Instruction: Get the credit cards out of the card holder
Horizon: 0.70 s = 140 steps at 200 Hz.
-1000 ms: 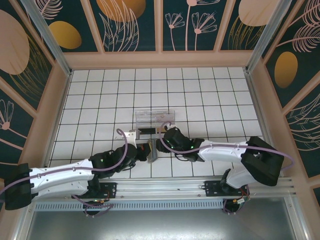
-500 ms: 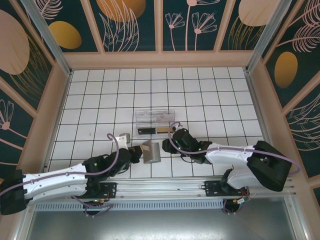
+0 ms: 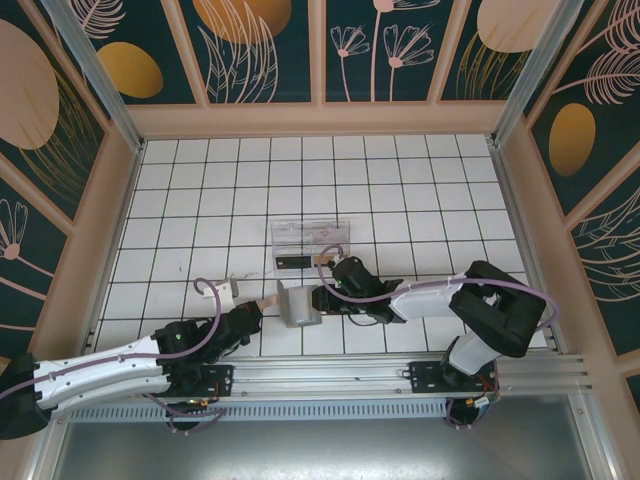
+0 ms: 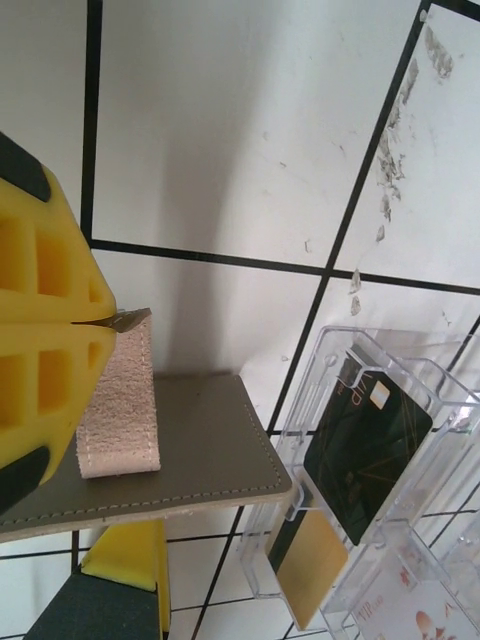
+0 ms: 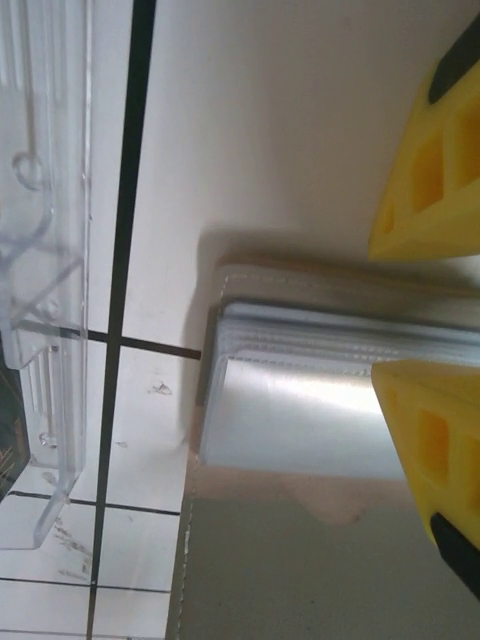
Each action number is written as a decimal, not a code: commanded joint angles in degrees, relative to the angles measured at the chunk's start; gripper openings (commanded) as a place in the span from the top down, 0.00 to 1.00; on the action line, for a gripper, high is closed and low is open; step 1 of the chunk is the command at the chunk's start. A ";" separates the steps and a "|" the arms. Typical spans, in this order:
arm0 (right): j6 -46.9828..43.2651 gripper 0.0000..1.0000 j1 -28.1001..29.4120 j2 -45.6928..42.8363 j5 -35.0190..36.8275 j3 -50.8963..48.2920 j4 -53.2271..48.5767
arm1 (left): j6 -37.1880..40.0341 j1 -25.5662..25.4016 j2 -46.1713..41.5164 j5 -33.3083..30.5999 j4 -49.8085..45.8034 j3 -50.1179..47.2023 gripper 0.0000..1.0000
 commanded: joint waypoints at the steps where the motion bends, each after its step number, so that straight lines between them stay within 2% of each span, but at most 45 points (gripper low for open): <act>1: 1.43 0.71 -0.30 1.79 -2.56 1.43 2.79 | -0.46 0.14 0.08 -0.26 0.33 -1.14 1.00; 30: 1.90 0.81 -0.30 2.34 -3.17 1.16 3.89 | -0.39 0.12 0.50 -0.07 0.42 -1.24 1.00; 53: 1.83 1.00 -0.39 1.26 -2.94 0.83 3.98 | -0.32 0.13 0.41 0.02 0.60 -1.48 1.00; 82: 1.34 1.00 -0.87 -3.39 -2.19 -0.47 3.23 | -0.44 0.11 0.63 -0.07 1.21 -1.98 1.00; 111: 0.87 1.00 -2.12 -12.44 -0.62 -2.57 0.78 | 0.00 0.11 1.88 -0.53 3.52 -2.44 1.00; 140: -0.59 1.00 -2.67 -18.54 1.54 -2.00 -4.85 | 1.73 0.31 6.83 -0.59 8.46 -2.34 1.00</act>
